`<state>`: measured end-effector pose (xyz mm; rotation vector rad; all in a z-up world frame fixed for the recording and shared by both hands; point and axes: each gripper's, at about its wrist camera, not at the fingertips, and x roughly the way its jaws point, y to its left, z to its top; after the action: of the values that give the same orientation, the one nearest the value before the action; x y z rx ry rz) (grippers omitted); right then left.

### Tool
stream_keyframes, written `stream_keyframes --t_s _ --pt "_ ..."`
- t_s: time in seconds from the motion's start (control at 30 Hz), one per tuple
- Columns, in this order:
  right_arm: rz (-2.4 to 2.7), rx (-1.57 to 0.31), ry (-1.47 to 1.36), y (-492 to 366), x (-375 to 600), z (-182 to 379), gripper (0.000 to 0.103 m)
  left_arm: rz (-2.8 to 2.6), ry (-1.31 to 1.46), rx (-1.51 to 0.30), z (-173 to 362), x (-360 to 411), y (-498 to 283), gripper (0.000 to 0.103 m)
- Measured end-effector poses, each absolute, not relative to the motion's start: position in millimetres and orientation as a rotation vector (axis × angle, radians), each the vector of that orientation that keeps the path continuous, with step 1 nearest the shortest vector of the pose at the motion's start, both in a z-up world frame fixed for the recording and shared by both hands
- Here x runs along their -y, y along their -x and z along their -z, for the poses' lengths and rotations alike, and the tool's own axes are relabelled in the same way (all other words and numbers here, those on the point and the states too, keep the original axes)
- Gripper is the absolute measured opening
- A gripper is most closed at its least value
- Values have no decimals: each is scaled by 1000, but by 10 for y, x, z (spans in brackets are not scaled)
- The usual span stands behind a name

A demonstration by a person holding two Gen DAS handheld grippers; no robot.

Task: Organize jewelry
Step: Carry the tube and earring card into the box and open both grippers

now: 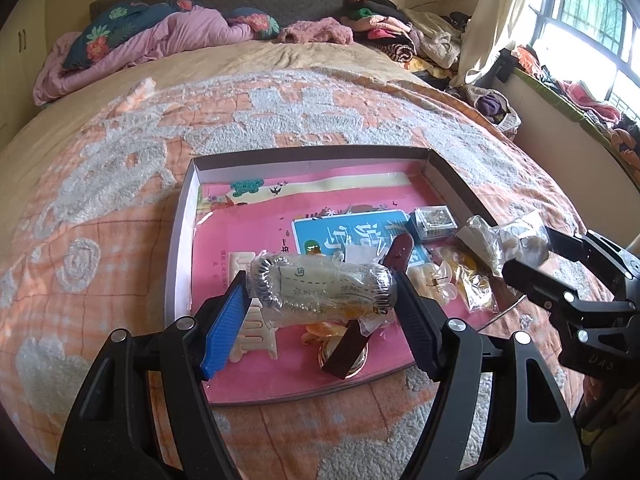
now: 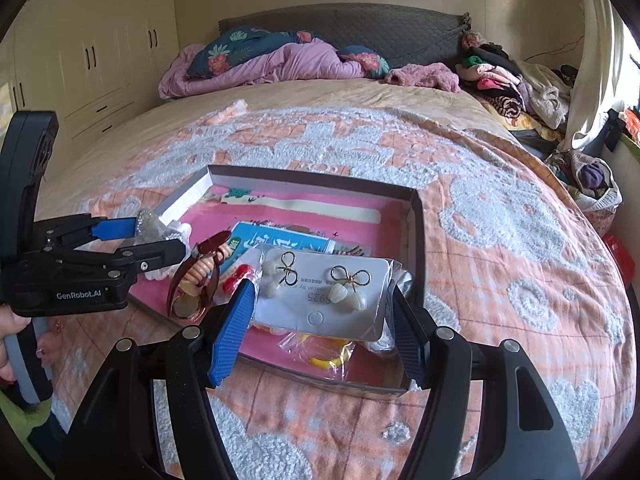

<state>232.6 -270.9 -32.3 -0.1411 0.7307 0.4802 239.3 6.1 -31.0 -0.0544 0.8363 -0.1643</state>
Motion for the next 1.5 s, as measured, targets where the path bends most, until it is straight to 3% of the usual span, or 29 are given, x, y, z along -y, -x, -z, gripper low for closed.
stream_keyframes --t_s 0.93,1.5 --pt "-507 -825 162 -2483 2501 641 66 159 75 -859 486 -138 -2505 64" --pt "-486 -849 135 -2420 2583 683 83 157 74 -861 488 -137 -2504 64"
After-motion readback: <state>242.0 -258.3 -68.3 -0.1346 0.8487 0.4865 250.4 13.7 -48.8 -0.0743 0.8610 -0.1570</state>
